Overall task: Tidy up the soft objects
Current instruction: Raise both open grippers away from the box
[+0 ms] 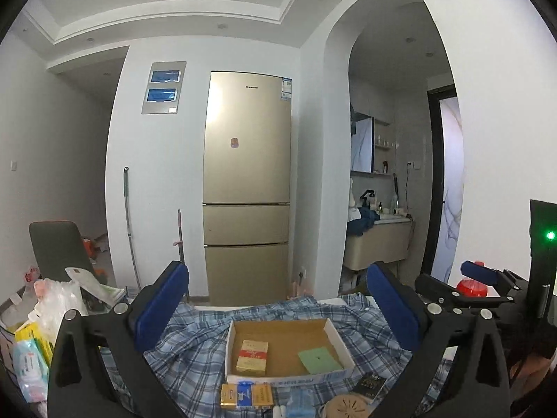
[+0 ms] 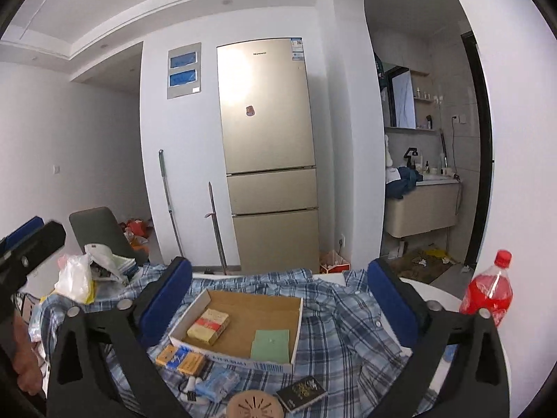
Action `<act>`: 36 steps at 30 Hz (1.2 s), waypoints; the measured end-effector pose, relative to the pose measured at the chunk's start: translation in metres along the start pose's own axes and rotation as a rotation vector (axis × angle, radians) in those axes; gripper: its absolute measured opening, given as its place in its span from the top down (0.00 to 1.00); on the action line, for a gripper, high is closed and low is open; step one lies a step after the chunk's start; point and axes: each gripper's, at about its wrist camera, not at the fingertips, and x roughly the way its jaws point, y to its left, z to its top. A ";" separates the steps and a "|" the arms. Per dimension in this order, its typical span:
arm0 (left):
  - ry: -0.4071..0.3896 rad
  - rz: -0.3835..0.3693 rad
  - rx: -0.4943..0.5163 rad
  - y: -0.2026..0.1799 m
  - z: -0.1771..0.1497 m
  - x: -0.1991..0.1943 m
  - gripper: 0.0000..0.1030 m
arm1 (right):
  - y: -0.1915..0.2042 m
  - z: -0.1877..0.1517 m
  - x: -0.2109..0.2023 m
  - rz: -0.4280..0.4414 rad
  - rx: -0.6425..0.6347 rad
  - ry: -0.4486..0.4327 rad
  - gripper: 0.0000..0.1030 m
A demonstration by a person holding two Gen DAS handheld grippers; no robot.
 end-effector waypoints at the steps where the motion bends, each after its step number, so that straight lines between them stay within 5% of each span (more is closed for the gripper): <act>1: 0.030 0.022 0.014 0.000 -0.005 0.000 0.00 | 0.000 -0.006 -0.002 -0.011 -0.002 -0.002 0.00; 5: 0.052 0.034 -0.001 0.005 -0.032 -0.006 0.00 | -0.001 -0.031 -0.009 -0.058 0.010 -0.022 0.00; 24: 0.179 0.001 0.007 0.014 -0.136 0.044 0.00 | 0.003 -0.119 0.030 -0.023 -0.009 0.143 0.00; 36: 0.220 -0.008 0.030 0.007 -0.143 0.054 0.00 | 0.005 -0.140 0.047 -0.009 -0.046 0.223 0.00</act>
